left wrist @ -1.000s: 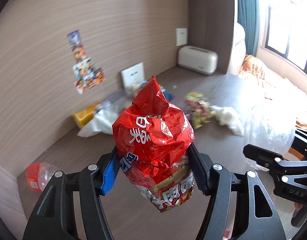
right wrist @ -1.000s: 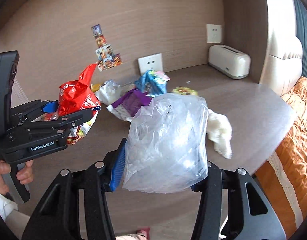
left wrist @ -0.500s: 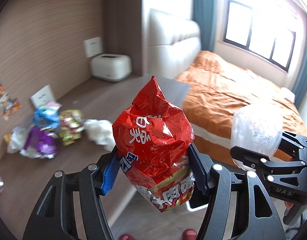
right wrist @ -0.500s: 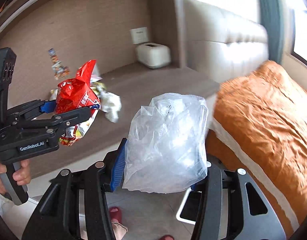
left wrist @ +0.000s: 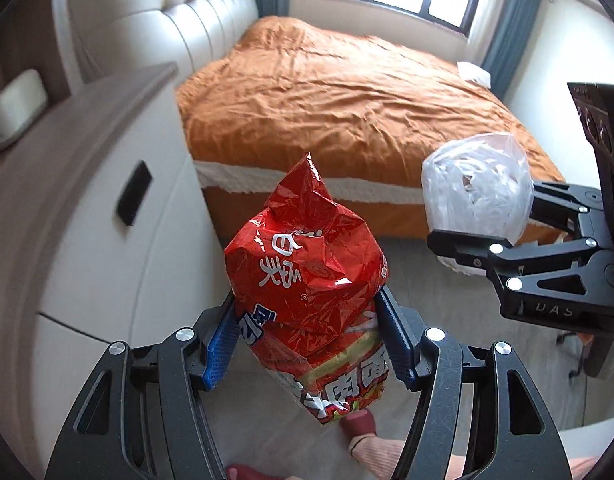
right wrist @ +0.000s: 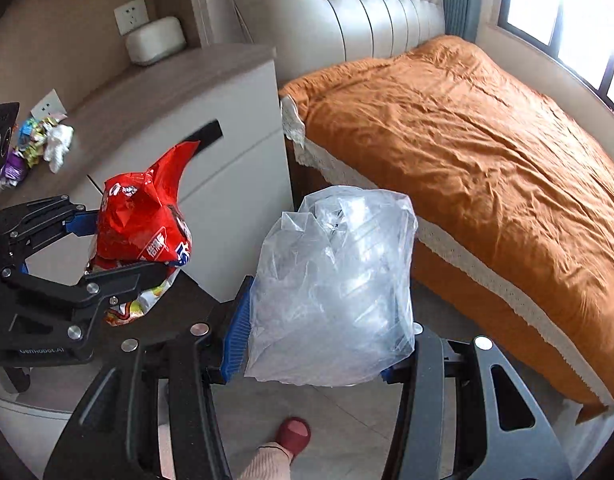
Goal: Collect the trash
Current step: 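Carry the red bag and clear bag with both grippers over the white bin, then open both grippers to drop the bags into the white bin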
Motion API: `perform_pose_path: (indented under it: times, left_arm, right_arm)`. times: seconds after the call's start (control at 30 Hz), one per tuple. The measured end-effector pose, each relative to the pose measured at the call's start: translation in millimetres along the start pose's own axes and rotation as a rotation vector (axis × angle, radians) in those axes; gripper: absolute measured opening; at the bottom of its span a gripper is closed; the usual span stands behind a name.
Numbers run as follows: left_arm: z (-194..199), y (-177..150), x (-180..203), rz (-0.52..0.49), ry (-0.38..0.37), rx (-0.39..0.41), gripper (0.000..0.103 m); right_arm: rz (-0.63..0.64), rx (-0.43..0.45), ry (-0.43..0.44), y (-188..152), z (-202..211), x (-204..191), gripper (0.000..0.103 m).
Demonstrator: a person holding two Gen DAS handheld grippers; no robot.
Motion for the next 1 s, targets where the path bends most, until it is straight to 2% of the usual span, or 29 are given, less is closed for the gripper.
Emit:
perform_pose_path:
  times: [0.13,0.33,0.37,0.4,0.43,0.47,0.5,0.57,0.67,0.77,1.0]
  left_arm:
    - [-80.6,-23.0,-18.4,-0.014,-0.066,-0.084,0.063]
    - [-180.3,-44.9,-56.5,-0.056,-0.118,-0.136,0.063]
    - [-198.4,-48.7,-59.1,-0.069,-0.13,-0.146,0.066]
    - [-212.7,-52.9,-59.8,-0.076,-0.15,-0.161,0.068]
    - [-225.0,-59.2,-60.8,-0.082,-0.17,-0.175,0.084]
    - [-238.8,-65.9,-64.1,-0.085,-0.176,-0.182,0.098]
    - [-246.2,-71.0,-65.0,-0.09,-0.179,-0.181,0.098]
    - [-267.2,-84.2,-70.3,-0.102,-0.182,-0.202,0.098]
    - [-284.9,-100.6,-72.6,-0.118,-0.165,-0.228,0.098]
    - [-287.1,-109.9,-71.3,-0.115,-0.16,-0.243,0.098]
    - [-265.8,-98.2,-72.9,-0.067,-0.146,-0.228,0.098]
  right_arm:
    - [0.03,-0.065,0.026,-27.3,-59.9,-3.4,0.051]
    - [0.114,-0.125,0.059,-82.4,-170.0,-21.3,0.051]
    - [0.122,-0.126,0.07,-91.5,-186.8,-24.2,0.051]
    - [0.128,-0.131,0.083,-99.5,-200.8,-26.2,0.055]
    - [0.14,-0.137,0.091,-107.2,-212.3,-26.8,0.076]
    - [0.149,-0.134,0.094,-113.2,-222.5,-28.9,0.092]
    - [0.153,-0.114,0.085,-120.8,-234.3,-29.0,0.098]
    - [0.17,-0.139,0.09,-134.2,-252.5,-29.6,0.098]
    - [0.19,-0.152,0.06,-148.5,-274.3,-29.3,0.098]
    - [0.199,-0.157,0.057,-151.7,-274.4,-30.9,0.098]
    - [0.197,-0.139,0.064,-131.8,-258.9,-34.8,0.098]
Point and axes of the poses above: each gripper's, at about its wrist camera, not at the fingertips, and z roughly against the way its jaws point, x to its right, y to its top, the point moved 7 cm from there along -z, roughly the way its jaws point, and after that the axes turned 14 degrees about -y, right-handed, at the moved point
